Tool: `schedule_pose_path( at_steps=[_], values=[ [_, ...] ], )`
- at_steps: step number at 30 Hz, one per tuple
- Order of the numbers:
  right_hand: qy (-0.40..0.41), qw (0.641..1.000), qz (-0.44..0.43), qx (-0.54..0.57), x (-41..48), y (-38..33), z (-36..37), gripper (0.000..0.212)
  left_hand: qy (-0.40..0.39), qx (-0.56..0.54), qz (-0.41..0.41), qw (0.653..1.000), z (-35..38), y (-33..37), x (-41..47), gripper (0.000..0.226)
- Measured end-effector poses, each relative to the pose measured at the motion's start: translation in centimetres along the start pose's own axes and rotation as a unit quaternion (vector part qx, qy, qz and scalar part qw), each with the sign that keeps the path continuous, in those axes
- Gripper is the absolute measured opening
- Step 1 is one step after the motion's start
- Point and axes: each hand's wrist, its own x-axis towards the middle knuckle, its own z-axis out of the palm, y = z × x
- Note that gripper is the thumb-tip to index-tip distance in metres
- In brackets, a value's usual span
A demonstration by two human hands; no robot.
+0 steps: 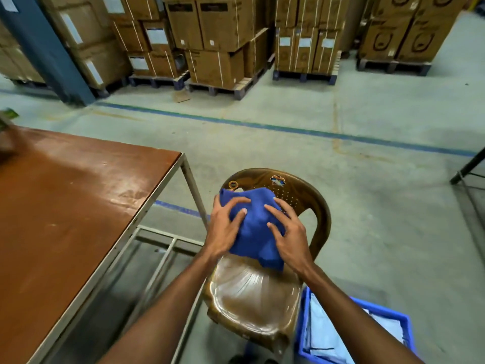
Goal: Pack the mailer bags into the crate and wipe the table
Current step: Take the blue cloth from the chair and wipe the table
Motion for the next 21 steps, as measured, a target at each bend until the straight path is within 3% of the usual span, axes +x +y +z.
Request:
schedule_pose_path(
  at_steps=[1,4,6,12,18,21],
  values=[
    [0.0,1.0,0.003,-0.013,0.2,0.4,0.3,0.047,-0.051,0.007,0.007,0.999,0.3,-0.6,-0.2,0.035],
    [-0.03,0.997,0.007,-0.073,0.4,2.0,1.4,0.047,-0.2,0.073,0.014,0.977,1.3,-3.5,-0.5,0.072],
    [-0.081,0.987,0.004,-0.136,-0.3,3.3,2.2,0.046,-0.242,0.115,0.001,0.963,1.6,-5.5,-0.8,0.078],
    [-0.207,0.947,0.076,-0.233,-4.8,12.6,8.4,0.055,-0.224,0.071,-0.075,0.969,5.5,-15.7,-3.4,0.049],
    [-0.261,0.931,0.146,-0.208,-9.8,23.9,15.6,0.064,-0.237,0.087,-0.143,0.957,13.1,-27.6,-8.4,0.039],
    [-0.282,0.917,0.181,-0.215,-11.3,30.4,18.9,0.068,-0.26,0.125,-0.152,0.945,16.9,-33.2,-9.0,0.046]
  ],
)
